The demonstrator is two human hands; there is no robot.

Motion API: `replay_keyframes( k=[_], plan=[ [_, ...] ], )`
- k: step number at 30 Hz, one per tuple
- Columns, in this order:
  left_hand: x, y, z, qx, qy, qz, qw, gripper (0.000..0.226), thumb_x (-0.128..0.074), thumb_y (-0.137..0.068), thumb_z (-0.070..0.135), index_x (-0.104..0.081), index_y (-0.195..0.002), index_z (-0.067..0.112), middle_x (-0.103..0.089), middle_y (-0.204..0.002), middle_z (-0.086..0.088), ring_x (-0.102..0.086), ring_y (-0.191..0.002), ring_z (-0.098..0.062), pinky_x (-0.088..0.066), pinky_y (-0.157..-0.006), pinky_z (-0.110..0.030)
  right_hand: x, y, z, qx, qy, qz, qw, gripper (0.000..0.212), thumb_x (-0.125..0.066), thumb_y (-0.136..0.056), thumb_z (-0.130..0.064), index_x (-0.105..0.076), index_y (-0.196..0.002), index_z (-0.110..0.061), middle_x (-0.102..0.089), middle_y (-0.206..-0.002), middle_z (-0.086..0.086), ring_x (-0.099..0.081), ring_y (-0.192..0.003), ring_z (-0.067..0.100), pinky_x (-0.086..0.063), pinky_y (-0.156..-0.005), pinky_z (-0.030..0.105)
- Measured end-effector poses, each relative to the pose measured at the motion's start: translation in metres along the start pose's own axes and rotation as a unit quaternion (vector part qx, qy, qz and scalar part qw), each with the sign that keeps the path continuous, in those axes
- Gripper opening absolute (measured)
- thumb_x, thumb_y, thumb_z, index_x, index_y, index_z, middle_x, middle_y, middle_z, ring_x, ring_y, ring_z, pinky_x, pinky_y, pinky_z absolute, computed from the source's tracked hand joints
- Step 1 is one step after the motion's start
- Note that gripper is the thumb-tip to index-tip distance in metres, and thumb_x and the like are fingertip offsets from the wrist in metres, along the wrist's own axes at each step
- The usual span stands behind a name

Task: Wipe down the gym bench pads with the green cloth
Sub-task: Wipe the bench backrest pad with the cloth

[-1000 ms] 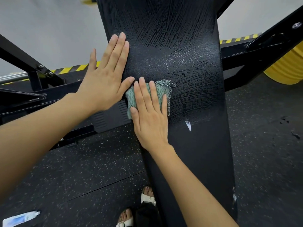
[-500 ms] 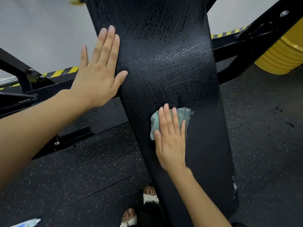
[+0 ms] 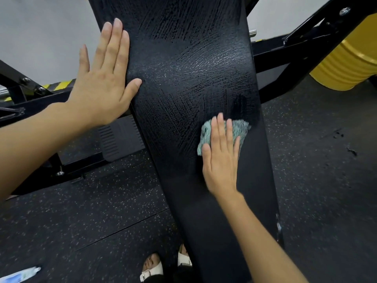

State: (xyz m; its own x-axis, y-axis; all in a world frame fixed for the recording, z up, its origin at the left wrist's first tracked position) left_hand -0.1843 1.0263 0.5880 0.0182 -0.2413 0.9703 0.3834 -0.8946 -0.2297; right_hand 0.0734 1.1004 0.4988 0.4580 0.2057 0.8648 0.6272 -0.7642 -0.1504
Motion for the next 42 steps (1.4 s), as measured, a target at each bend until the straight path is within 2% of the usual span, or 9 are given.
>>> replay_keyframes(
  k=[4, 8, 17, 21, 24, 29, 31, 36, 42],
  plan=[
    [0.003, 0.005, 0.012, -0.003, 0.006, -0.001, 1.0, 0.075, -0.018, -0.098, 0.048, 0.006, -0.154, 0.004, 0.011, -0.163, -0.012, 0.011, -0.15, -0.025, 0.0, -0.116, -0.061, -0.009, 0.036, 0.012, 0.019, 0.017, -0.034, 0.999, 0.054, -0.018, -0.103, -0.034, -0.002, -0.154, -0.025, 0.004, -0.162, -0.012, 0.007, -0.15, 0.013, 0.007, -0.121, 0.039],
    [-0.009, 0.026, 0.035, -0.043, 0.004, -0.005, 0.999, 0.075, -0.019, -0.098, 0.048, 0.002, -0.154, 0.004, 0.007, -0.163, -0.013, 0.008, -0.151, -0.023, -0.003, -0.118, -0.056, 0.001, 0.013, 0.029, 0.066, 0.034, -0.045, 0.996, 0.055, -0.02, -0.102, -0.033, -0.003, -0.154, -0.025, 0.002, -0.161, -0.013, 0.005, -0.149, 0.011, 0.004, -0.121, 0.039],
    [-0.02, 0.03, 0.041, -0.035, -0.022, -0.013, 0.999, 0.076, -0.02, -0.098, 0.049, 0.001, -0.154, 0.002, 0.006, -0.163, -0.013, 0.008, -0.151, -0.025, -0.007, -0.119, -0.056, 0.041, -0.088, 0.064, 0.004, 0.011, 0.045, 0.999, 0.053, -0.023, -0.104, -0.028, -0.01, -0.155, -0.018, -0.005, -0.163, -0.002, 0.003, -0.15, 0.017, -0.004, -0.121, 0.048],
    [-0.02, 0.03, 0.042, -0.027, -0.029, -0.009, 0.999, 0.077, -0.02, -0.097, 0.05, 0.001, -0.154, 0.002, 0.005, -0.163, -0.013, 0.007, -0.151, -0.025, -0.009, -0.118, -0.058, 0.029, -0.057, 0.052, -0.012, 0.002, 0.043, 0.999, 0.052, -0.021, -0.105, -0.03, -0.006, -0.155, -0.02, -0.001, -0.163, -0.004, 0.007, -0.15, 0.015, 0.002, -0.12, 0.046],
    [-0.02, 0.03, 0.043, -0.029, -0.034, -0.009, 0.999, 0.077, -0.019, -0.097, 0.05, 0.001, -0.154, 0.002, 0.005, -0.163, -0.014, 0.007, -0.151, -0.025, -0.009, -0.118, -0.057, 0.011, 0.003, 0.041, -0.008, 0.008, -0.008, 1.0, 0.055, -0.018, -0.103, -0.031, -0.002, -0.154, -0.023, 0.003, -0.162, -0.008, 0.008, -0.149, 0.014, 0.002, -0.119, 0.045],
    [-0.02, 0.03, 0.044, -0.019, -0.042, -0.008, 0.999, 0.078, -0.019, -0.097, 0.051, 0.001, -0.154, 0.002, 0.005, -0.163, -0.013, 0.008, -0.151, -0.025, -0.007, -0.118, -0.056, -0.024, 0.071, 0.0, 0.051, 0.041, -0.071, 0.995, 0.057, -0.021, -0.102, -0.035, -0.003, -0.154, -0.023, 0.001, -0.163, -0.006, 0.004, -0.15, 0.019, 0.0, -0.119, 0.048],
    [-0.02, 0.03, 0.045, -0.018, -0.043, -0.006, 0.999, 0.077, -0.02, -0.097, 0.05, 0.0, -0.154, 0.002, 0.005, -0.163, -0.013, 0.007, -0.151, -0.025, -0.008, -0.118, -0.057, -0.032, 0.074, -0.021, 0.087, 0.036, -0.083, 0.992, 0.055, -0.016, -0.104, -0.037, -0.004, -0.155, -0.023, 0.0, -0.163, -0.007, 0.003, -0.15, 0.019, 0.002, -0.119, 0.048],
    [-0.019, 0.03, 0.046, -0.017, -0.04, -0.011, 0.999, 0.077, -0.021, -0.097, 0.05, 0.001, -0.154, 0.002, 0.005, -0.163, -0.014, 0.008, -0.151, -0.026, -0.006, -0.118, -0.057, -0.03, 0.066, -0.023, 0.182, 0.022, -0.117, 0.976, 0.054, -0.024, -0.104, -0.035, -0.009, -0.154, -0.024, -0.004, -0.162, -0.01, 0.0, -0.15, 0.013, -0.001, -0.12, 0.045],
    [-0.019, 0.031, 0.047, -0.01, -0.04, -0.017, 0.999, 0.076, -0.019, -0.098, 0.05, 0.003, -0.154, 0.003, 0.008, -0.163, -0.013, 0.009, -0.151, -0.025, -0.005, -0.118, -0.057, -0.006, 0.031, 0.037, 0.111, 0.051, -0.055, 0.991, 0.058, -0.025, -0.101, -0.034, -0.003, -0.154, -0.025, -0.001, -0.161, -0.01, 0.003, -0.149, 0.012, -0.002, -0.12, 0.043]
  ],
)
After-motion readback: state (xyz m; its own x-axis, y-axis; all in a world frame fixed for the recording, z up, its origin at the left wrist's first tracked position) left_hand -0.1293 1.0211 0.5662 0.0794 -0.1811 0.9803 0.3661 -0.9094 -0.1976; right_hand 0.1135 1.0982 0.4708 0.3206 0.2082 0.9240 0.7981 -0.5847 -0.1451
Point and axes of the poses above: each hand's wrist, its own y-axis away from the middle knuckle, its own x-axis out of the back of the hand, z = x × y, the point moved 4 cm from there along -y, towards the middle knuckle
